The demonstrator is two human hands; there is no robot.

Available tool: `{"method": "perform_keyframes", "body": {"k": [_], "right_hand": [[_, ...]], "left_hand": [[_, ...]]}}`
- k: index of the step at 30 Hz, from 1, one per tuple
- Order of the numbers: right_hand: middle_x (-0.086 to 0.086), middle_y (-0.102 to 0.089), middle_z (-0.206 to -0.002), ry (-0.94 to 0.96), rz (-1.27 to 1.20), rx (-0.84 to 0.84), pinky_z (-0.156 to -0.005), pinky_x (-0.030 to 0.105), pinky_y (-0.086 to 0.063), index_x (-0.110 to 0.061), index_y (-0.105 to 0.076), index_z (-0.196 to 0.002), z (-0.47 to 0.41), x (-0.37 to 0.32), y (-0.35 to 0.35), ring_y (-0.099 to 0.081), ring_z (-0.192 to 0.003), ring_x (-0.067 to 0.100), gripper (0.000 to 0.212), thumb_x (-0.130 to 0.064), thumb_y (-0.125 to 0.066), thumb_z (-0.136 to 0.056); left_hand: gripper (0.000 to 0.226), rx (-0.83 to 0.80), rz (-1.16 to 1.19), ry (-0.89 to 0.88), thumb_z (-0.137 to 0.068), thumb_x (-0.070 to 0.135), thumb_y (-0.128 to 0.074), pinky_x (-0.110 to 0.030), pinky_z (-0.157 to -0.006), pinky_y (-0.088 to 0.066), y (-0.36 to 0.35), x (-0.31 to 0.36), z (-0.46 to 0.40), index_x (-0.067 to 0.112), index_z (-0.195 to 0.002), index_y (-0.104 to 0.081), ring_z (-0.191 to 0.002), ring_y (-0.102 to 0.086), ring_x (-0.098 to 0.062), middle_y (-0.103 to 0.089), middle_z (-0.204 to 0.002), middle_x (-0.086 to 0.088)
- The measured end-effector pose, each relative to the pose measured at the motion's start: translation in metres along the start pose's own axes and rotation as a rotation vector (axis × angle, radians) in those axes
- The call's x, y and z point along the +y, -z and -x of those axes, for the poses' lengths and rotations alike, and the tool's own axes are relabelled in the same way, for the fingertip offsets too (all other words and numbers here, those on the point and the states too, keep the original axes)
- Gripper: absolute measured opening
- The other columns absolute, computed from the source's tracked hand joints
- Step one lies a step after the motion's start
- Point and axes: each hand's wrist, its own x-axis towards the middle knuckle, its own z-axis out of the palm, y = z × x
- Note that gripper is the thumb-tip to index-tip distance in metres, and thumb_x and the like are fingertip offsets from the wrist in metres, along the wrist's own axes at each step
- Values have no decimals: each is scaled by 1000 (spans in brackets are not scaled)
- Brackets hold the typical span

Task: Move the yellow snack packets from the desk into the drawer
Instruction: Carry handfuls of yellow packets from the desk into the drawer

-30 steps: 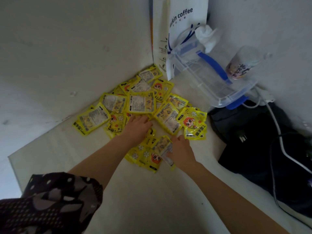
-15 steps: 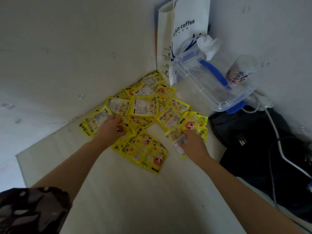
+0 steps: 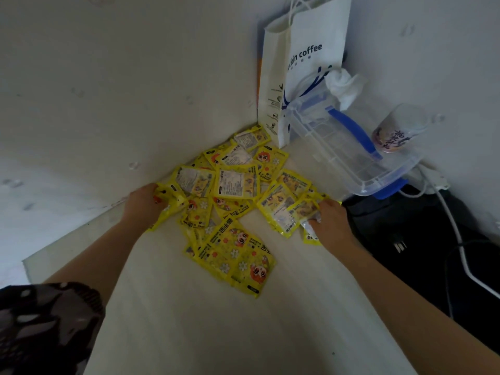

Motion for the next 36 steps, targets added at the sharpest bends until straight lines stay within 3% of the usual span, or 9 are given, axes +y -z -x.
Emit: {"method": "perform_keyframes", "body": {"k": [5,9,13,18,22,27,31,33,36], "right_hand": [[19,-44,-139,54,52,-18,-103,33,-30,-1,-54,-120,-6,-1,-6,-45,-125,36,41,-17,-65,-85],[18,-39,-144,43,110,-25,-106,34,-27,-4,-51,-126,-7,1,-8,-39,-130,35,45,-22,-64,-87],[20,-40,-138,-9,107,-25,-105,38,-28,-6,-54,-127,-4,1,-6,-36,-124,39,46,-26,-65,-86],[20,-45,-128,-29,100,-48,-98,41,-36,-6,-58,-115,4,-1,-6,-39,-120,39,39,-27,-67,-83],[17,-43,-127,-38,51,-55,-96,42,-40,-7,-59,-112,11,-1,-6,-44,-116,37,38,-27,-69,-81],[18,-39,-125,-61,-123,-47,-83,28,-38,-5,-56,-108,24,0,-8,-49,-105,34,33,-20,-69,-81],[20,-54,-112,-106,-213,-75,-71,24,-31,-4,-55,-103,34,4,-8,-54,-101,34,29,-20,-69,-83],[9,-58,-95,-122,-287,-67,-68,25,-32,-8,-54,-97,42,4,-7,-59,-95,32,24,-21,-69,-83],[0,-58,-94,-172,-465,-43,-67,24,-35,-15,-54,-108,59,1,-6,-59,-88,23,32,-19,-71,-82]], "left_hand": [[28,-23,-105,-28,-74,7,-73,-47,-85,-44,-6,-11,-17,-5,-97,-62,-102,-53,-48,-55,-111,-32],[42,-97,-123,13,-77,14,-73,-47,-88,-45,-12,-17,-19,1,-114,-60,-110,-53,-44,-55,-122,-25],[41,-111,-163,49,-79,19,-73,-46,-88,-45,-17,-20,-14,2,-114,-60,-109,-54,-42,-50,-125,-23],[38,-64,-176,61,-80,21,-71,-49,-91,-43,-17,-20,-1,5,-113,-61,-107,-54,-40,-46,-119,-20],[32,-19,-146,53,-83,18,-67,-51,-84,-49,-14,-20,12,4,-111,-59,-95,-57,-42,-41,-118,-19],[33,32,-90,42,-83,14,-67,-50,-79,-46,-11,-21,30,1,-111,-55,-95,-57,-46,-44,-116,-23],[21,77,16,17,-83,10,-64,-44,-70,-45,-6,-24,47,4,-99,-54,-90,-58,-44,-59,-94,-24],[17,114,95,40,-83,11,-64,-38,-63,-43,-3,-25,55,8,-94,-51,-82,-58,-40,-58,-82,-16],[21,166,187,33,-82,12,-67,-33,-60,-38,1,-22,65,13,-92,-49,-73,-54,-32,-57,-76,-8]]}}
